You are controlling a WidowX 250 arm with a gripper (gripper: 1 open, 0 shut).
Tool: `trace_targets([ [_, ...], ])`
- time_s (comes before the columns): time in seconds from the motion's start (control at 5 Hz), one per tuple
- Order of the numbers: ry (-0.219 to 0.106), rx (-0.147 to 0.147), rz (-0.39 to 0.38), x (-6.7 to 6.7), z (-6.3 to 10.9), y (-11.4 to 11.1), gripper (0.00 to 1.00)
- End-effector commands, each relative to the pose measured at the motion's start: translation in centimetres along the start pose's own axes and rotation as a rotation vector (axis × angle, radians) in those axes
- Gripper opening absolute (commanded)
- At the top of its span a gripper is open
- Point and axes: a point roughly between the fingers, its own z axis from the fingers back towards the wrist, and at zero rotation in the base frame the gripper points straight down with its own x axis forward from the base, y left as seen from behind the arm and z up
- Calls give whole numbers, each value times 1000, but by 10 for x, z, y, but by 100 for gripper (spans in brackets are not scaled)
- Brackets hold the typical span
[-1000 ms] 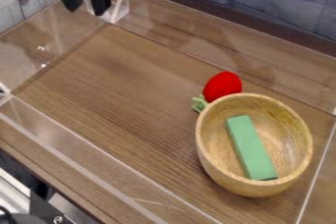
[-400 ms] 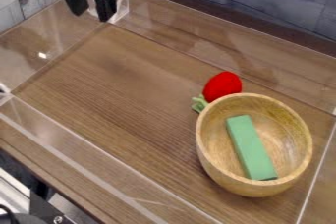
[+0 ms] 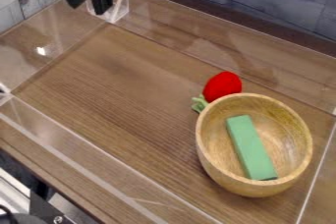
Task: Move the red fruit to the right
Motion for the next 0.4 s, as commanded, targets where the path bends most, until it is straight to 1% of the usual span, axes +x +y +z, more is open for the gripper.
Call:
trace_targets([
  [0.0,-49,39,-6,8,21,1,100],
  [0.2,-42,36,-49,7,22,-1,100],
])
